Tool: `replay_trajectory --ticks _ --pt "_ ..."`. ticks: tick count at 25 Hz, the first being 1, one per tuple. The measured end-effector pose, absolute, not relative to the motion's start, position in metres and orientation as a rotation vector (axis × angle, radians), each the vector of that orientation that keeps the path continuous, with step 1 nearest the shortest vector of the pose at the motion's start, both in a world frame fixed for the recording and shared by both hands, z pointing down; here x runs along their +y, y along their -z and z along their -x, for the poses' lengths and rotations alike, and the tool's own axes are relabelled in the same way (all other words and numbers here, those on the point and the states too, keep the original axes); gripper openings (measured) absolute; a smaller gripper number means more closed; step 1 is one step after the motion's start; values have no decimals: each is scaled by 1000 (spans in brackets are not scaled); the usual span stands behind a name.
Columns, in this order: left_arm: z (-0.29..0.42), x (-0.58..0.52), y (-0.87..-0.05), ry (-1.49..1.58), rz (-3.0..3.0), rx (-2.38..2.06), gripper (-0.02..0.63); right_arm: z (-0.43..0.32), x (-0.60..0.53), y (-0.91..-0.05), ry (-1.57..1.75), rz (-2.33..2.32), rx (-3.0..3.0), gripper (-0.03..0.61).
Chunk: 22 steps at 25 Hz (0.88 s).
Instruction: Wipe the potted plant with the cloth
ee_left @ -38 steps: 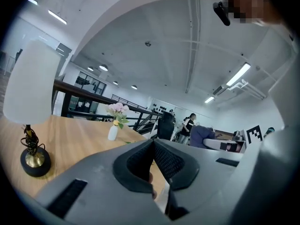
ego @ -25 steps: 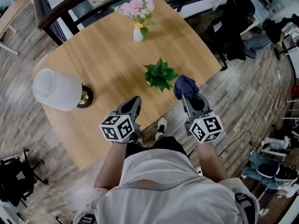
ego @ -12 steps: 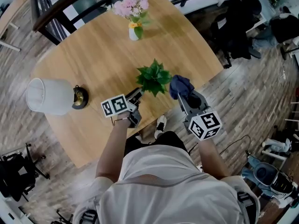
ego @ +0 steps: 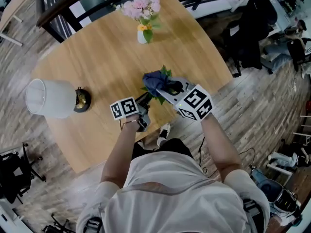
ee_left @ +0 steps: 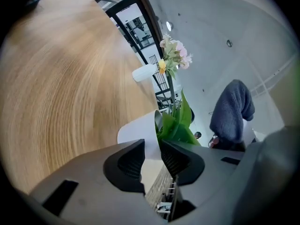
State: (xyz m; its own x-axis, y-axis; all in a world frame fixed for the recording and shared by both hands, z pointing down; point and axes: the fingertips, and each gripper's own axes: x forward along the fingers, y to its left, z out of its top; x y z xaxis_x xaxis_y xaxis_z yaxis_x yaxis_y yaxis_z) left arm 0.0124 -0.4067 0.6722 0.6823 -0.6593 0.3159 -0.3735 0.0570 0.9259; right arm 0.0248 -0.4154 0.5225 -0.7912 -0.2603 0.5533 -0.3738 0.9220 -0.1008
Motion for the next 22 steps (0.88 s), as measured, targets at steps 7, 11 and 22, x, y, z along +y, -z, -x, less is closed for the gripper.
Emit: replay_trajectory --ticks 7,11,22 --pt "-14 -407 -676 318 -1521 -892 106 -1 -446 -590 -162 -345 -2277 137" --pt "-12 -408 -678 324 -1514 -900 106 -32 -502 -591 -181 -630 -2252 137" --pt "-11 -409 -678 328 -1514 -891 106 -87 -489 -540 -624 -869 -2478 137"
